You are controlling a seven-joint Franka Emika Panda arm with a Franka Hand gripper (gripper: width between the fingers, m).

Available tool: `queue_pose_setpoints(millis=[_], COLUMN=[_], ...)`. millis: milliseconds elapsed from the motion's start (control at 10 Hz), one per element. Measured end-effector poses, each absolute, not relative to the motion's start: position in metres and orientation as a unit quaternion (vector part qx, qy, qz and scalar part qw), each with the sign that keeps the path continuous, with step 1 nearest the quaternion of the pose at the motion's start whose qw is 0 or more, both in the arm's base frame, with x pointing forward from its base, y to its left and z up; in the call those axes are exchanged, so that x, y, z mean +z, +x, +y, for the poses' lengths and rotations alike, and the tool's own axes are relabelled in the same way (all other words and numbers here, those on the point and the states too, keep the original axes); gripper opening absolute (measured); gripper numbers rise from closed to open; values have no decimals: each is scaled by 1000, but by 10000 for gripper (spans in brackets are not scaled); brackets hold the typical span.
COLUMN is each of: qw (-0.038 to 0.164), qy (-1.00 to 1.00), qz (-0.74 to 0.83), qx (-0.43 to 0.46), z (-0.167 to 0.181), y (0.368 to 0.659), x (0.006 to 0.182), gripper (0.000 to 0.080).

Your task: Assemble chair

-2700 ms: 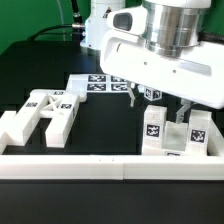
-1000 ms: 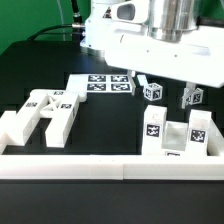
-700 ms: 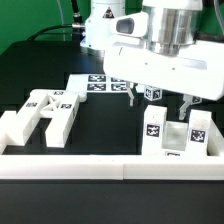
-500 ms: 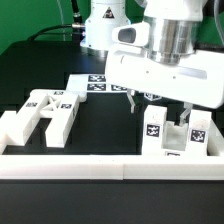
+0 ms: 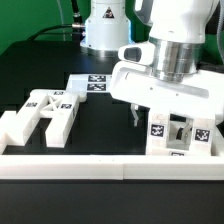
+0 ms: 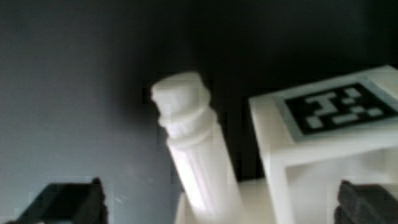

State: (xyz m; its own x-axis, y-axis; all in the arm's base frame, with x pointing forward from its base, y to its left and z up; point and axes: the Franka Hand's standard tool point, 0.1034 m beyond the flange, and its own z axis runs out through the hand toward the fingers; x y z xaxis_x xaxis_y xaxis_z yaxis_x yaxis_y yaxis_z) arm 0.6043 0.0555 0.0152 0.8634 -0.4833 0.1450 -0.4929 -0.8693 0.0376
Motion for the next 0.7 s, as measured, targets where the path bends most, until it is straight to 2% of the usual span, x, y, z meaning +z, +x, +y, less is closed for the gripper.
queue_pose_setpoints(millis=[500, 700], qw=[33, 33], qy=[965, 965], qz=[-246, -245], qx=[82, 82], z=[54, 55], y=[609, 609], x=[14, 14], gripper=[637, 284])
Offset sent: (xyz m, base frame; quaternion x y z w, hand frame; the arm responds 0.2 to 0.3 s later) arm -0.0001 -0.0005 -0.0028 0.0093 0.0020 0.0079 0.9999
